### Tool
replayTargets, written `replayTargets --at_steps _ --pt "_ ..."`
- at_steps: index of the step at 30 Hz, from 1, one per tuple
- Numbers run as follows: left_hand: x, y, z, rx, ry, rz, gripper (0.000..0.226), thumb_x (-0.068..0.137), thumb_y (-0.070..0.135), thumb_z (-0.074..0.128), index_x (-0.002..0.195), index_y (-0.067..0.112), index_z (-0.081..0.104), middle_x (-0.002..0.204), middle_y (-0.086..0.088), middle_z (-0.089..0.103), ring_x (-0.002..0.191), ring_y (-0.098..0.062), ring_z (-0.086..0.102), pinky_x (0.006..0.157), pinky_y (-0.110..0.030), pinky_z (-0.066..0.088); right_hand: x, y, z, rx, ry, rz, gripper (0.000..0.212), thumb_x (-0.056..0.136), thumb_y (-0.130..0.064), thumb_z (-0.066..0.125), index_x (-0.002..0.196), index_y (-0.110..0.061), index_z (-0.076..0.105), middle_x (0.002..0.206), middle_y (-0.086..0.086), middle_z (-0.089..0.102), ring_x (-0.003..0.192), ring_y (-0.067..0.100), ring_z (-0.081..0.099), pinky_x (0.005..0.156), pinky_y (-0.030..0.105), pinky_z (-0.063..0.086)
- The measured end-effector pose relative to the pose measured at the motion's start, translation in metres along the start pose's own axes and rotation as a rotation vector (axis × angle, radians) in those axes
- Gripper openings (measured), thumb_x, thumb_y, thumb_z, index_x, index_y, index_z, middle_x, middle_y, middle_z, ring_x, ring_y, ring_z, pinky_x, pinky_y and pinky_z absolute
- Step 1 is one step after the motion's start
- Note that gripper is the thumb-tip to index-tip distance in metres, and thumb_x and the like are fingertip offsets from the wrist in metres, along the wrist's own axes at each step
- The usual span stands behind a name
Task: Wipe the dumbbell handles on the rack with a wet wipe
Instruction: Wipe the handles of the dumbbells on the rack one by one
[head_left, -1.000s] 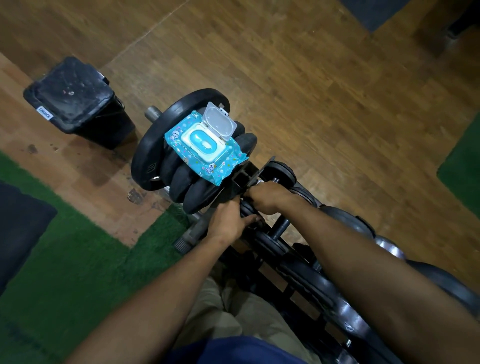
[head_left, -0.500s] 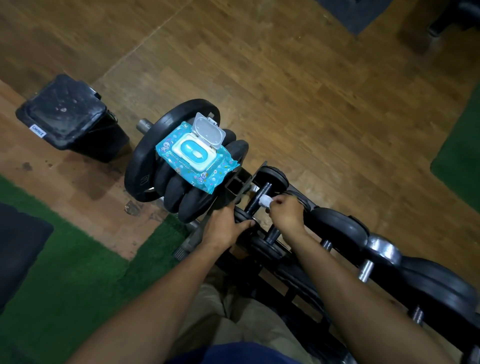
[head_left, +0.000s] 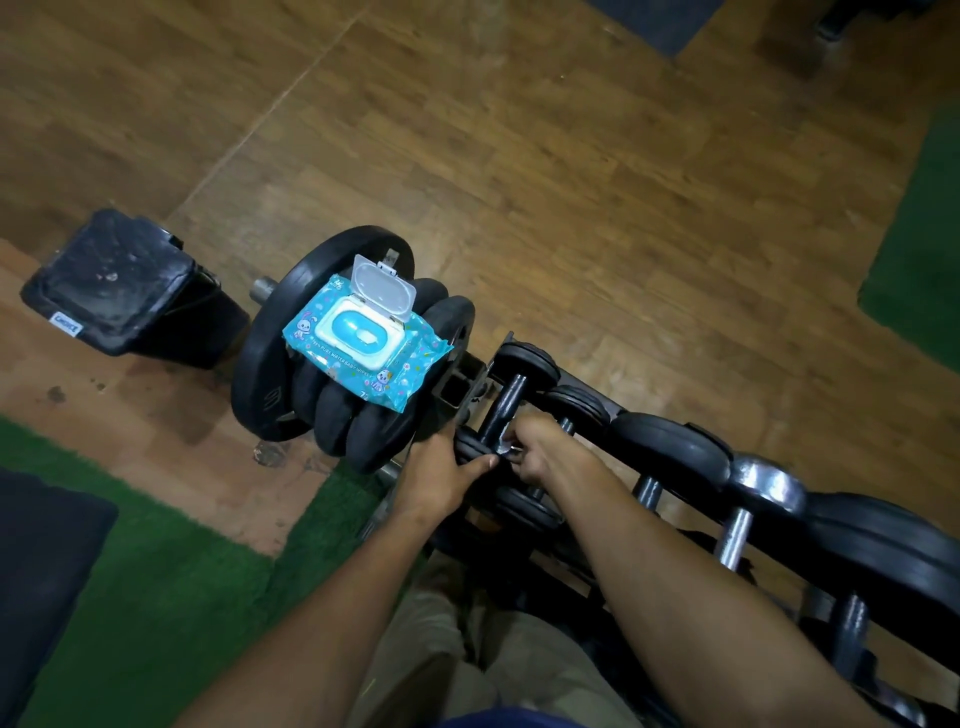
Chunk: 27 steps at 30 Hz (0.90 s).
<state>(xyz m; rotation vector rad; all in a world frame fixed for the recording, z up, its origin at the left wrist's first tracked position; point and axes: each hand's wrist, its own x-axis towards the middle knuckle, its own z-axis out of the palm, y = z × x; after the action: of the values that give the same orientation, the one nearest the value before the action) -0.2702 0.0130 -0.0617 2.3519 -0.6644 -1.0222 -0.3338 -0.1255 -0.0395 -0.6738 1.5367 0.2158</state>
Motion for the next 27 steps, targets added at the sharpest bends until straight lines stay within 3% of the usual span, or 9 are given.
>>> replayTargets --at_steps 5,9,14,18,20,21,23,24,27 --pt "0.0 0.001 -0.001 -0.015 -0.011 -0.003 0.067 0.077 0.052 0.082 0.133 0.022 0.062 0.117 -0.005 0.074 0.116 -0.03 0.064 0.091 -0.03 0.05 0.015 -0.01 -0.005 0.178 0.049 -0.018 0.033 0.082 0.015 0.036 0.071 -0.01 0.056 0.081 0.009 0.06 0.075 0.024 0.052 0.071 0.035 0.048" --pt "0.0 0.001 -0.001 -0.008 -0.013 -0.008 0.068 0.076 0.054 0.082 0.134 0.023 0.062 0.118 -0.005 0.073 0.118 -0.031 0.063 0.094 -0.032 0.051 0.027 -0.005 -0.004 0.332 0.074 -0.061 0.038 0.075 0.017 0.032 0.078 -0.011 0.057 0.089 0.01 0.058 0.083 0.027 0.05 0.084 0.039 0.05" --pt "0.001 0.001 -0.002 0.005 -0.014 -0.012 0.068 0.076 0.054 0.083 0.133 0.023 0.062 0.116 -0.005 0.074 0.115 -0.031 0.065 0.092 -0.034 0.053 0.016 0.002 -0.004 0.197 0.025 -0.058 0.037 0.077 0.015 0.034 0.075 -0.012 0.059 0.073 0.005 0.055 0.065 0.018 0.048 0.066 0.031 0.044" --pt "0.001 0.001 -0.002 0.02 -0.011 0.0 0.068 0.077 0.054 0.082 0.134 0.023 0.062 0.115 -0.006 0.074 0.114 -0.031 0.065 0.091 -0.032 0.052 0.018 -0.003 -0.006 0.306 0.033 -0.043 0.037 0.076 0.017 0.034 0.076 -0.011 0.058 0.076 0.006 0.057 0.068 0.02 0.051 0.072 0.033 0.049" --pt "0.002 0.001 -0.002 0.027 -0.015 -0.005 0.07 0.077 0.055 0.082 0.135 0.024 0.061 0.116 -0.006 0.074 0.115 -0.031 0.065 0.091 -0.032 0.052 0.02 -0.001 -0.002 0.491 0.017 -0.049 0.043 0.079 0.017 0.031 0.088 -0.01 0.064 0.083 0.008 0.064 0.077 0.022 0.058 0.079 0.036 0.053" --pt "0.001 0.001 -0.002 0.032 -0.016 -0.008 0.07 0.077 0.056 0.081 0.136 0.024 0.061 0.116 -0.005 0.074 0.115 -0.031 0.065 0.091 -0.033 0.053 0.019 0.003 0.001 0.556 -0.004 -0.057 0.047 0.08 0.015 0.031 0.098 -0.011 0.067 0.096 0.01 0.068 0.091 0.024 0.062 0.091 0.04 0.053" --pt "0.001 0.0 -0.001 0.042 -0.017 -0.011 0.07 0.076 0.057 0.081 0.136 0.025 0.061 0.115 -0.005 0.074 0.115 -0.031 0.065 0.091 -0.034 0.054 0.024 0.012 0.005 0.594 -0.039 -0.078 0.059 0.084 0.012 0.034 0.126 -0.018 0.063 0.129 0.015 0.062 0.129 0.028 0.052 0.116 0.048 0.036" --pt "0.001 0.0 -0.002 0.04 -0.017 -0.015 0.069 0.076 0.056 0.081 0.135 0.025 0.061 0.115 -0.005 0.075 0.115 -0.031 0.065 0.091 -0.034 0.054 0.023 0.016 0.006 0.606 -0.05 -0.093 0.062 0.086 0.01 0.035 0.135 -0.02 0.059 0.138 0.015 0.057 0.137 0.029 0.045 0.121 0.049 0.029" --pt "0.001 0.001 -0.002 0.032 -0.025 -0.027 0.07 0.075 0.058 0.081 0.134 0.026 0.061 0.115 -0.004 0.075 0.115 -0.031 0.065 0.092 -0.035 0.055 0.019 0.019 0.002 0.65 -0.022 -0.143 0.056 0.096 0.008 0.037 0.141 -0.019 0.056 0.132 0.012 0.057 0.125 0.024 0.051 0.119 0.039 0.032"
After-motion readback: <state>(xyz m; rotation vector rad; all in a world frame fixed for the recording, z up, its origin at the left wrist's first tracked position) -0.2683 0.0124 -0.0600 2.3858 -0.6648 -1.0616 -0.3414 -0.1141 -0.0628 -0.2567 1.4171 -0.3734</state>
